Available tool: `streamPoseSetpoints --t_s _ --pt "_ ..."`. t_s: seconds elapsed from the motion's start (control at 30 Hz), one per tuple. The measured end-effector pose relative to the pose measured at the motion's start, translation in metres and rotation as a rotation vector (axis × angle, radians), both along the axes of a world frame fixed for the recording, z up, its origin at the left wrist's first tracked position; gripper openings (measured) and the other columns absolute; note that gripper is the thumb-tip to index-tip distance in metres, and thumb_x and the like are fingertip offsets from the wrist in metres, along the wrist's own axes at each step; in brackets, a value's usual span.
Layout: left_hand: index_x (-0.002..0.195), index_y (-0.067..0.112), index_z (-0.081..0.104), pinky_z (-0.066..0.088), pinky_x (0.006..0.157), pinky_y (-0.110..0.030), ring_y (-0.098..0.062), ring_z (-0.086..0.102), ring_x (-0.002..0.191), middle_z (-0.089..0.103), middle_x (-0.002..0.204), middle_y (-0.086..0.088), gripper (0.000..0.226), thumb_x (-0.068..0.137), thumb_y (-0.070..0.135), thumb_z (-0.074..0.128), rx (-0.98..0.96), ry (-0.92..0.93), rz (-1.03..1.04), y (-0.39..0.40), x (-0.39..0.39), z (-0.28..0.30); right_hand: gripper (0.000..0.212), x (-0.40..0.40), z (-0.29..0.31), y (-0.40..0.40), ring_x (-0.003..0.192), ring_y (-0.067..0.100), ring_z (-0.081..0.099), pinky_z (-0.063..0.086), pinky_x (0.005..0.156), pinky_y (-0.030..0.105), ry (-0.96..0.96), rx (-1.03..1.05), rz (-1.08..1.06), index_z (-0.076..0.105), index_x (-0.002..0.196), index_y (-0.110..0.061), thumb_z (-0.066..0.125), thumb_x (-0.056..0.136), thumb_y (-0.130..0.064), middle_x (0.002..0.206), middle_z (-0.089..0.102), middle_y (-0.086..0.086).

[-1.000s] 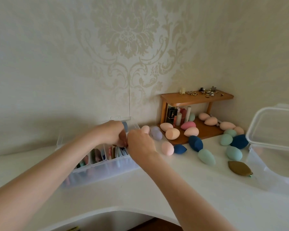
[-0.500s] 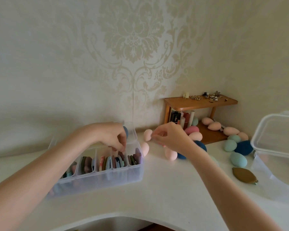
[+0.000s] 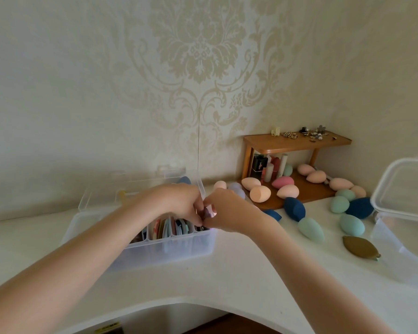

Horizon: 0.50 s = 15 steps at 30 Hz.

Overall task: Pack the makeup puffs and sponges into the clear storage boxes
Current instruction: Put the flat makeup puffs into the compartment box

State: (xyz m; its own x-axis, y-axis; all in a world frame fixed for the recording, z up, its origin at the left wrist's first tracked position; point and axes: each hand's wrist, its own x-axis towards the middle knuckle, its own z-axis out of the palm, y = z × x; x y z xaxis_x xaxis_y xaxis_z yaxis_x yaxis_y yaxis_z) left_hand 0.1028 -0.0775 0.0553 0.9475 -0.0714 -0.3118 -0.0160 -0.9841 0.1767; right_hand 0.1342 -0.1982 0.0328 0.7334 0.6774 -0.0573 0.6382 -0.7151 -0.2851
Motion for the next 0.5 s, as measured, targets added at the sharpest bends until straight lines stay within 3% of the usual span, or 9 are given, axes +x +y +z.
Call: streamPoseSetpoints --t_s 0.1,0.23,0.37,0.5 --pt "0.059 0.021 0.051 0.040 0.062 -0.023 -0.016 0.046 0.061 0.047 0.058 0.003 0.028 0.084 0.031 0.058 0.198 0.060 -0.013 -0.011 0.007 0.001 0.024 0.002 0.003 -0.001 0.076 0.022 0.053 0.037 0.050 0.018 0.077 -0.013 0.008 0.064 0.106 -0.008 0.060 0.085 -0.016 0.106 0.057 0.017" --pt "0.071 0.013 0.057 0.032 0.052 -0.020 -0.017 0.046 0.063 0.042 0.056 0.004 0.021 0.086 0.026 0.057 0.262 0.027 -0.050 -0.021 0.008 -0.003 0.026 0.000 0.008 -0.001 0.054 0.015 0.052 0.042 0.052 0.021 0.141 -0.044 -0.003 0.062 0.110 -0.004 0.061 0.085 -0.014 0.083 0.057 0.011" --pt "0.050 0.014 0.040 0.031 0.051 -0.024 -0.016 0.041 0.054 0.041 0.053 0.000 0.037 0.083 0.009 0.056 0.116 -0.156 0.087 -0.011 0.007 -0.016 0.026 -0.001 0.010 0.004 0.076 0.022 0.051 0.040 0.055 0.021 0.069 -0.096 -0.018 0.060 0.109 -0.006 0.061 0.085 -0.013 0.075 0.047 0.004" --pt "0.045 0.015 0.037 0.035 0.065 -0.026 -0.015 0.039 0.056 0.040 0.052 0.000 0.041 0.080 0.002 0.054 0.024 -0.226 0.165 -0.008 0.007 -0.022 0.030 0.001 0.013 0.010 0.088 0.023 0.044 0.045 0.077 0.031 -0.003 -0.180 -0.026 0.058 0.113 -0.009 0.062 0.085 -0.016 0.088 0.048 0.005"
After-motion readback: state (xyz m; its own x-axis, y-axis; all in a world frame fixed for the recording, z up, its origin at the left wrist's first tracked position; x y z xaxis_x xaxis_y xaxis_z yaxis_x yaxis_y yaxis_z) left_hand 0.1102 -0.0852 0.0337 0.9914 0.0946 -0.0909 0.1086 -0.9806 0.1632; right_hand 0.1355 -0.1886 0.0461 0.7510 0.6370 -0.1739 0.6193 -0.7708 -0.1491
